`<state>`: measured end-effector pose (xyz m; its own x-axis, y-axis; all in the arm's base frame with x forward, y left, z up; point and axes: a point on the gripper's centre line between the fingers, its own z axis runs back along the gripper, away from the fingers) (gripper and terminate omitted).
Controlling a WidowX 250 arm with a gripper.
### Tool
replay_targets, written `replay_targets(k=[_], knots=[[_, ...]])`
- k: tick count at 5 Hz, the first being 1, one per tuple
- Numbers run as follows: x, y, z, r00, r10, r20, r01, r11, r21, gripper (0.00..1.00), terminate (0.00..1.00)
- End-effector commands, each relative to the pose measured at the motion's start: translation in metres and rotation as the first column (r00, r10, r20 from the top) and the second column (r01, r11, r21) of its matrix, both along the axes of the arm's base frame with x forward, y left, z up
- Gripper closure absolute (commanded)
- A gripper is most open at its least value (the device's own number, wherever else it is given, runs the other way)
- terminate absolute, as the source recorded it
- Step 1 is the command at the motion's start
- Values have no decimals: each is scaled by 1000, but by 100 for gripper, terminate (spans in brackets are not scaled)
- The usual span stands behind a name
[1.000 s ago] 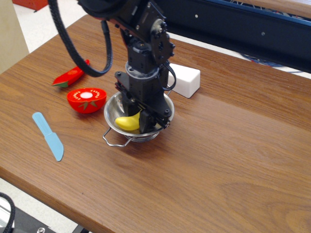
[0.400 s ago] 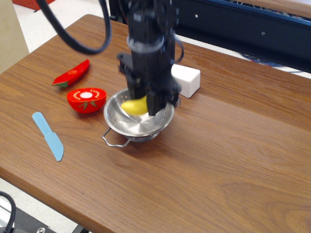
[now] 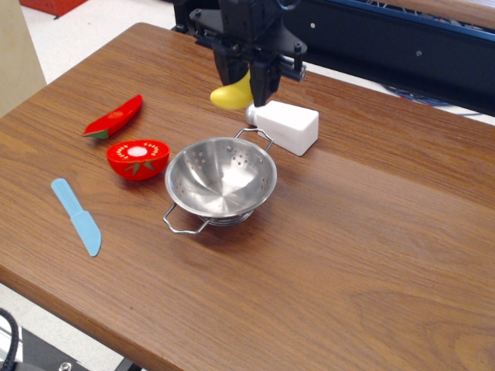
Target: Take banana out of colander
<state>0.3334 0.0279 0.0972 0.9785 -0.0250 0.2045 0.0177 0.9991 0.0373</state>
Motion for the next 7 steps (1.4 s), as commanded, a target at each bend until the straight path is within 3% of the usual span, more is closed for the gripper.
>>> replay_targets(k=[1,3,6,7], knots=[[50,57,4,996,83,25,-83,996,23,100,0],[82,78,-12,991,122,48,-123,992,26,100,0],[109,55,-56,992,125,-2,-125,990,58,100,0],[118,51,-59,986,166,-6,-165,985,57,0,0]])
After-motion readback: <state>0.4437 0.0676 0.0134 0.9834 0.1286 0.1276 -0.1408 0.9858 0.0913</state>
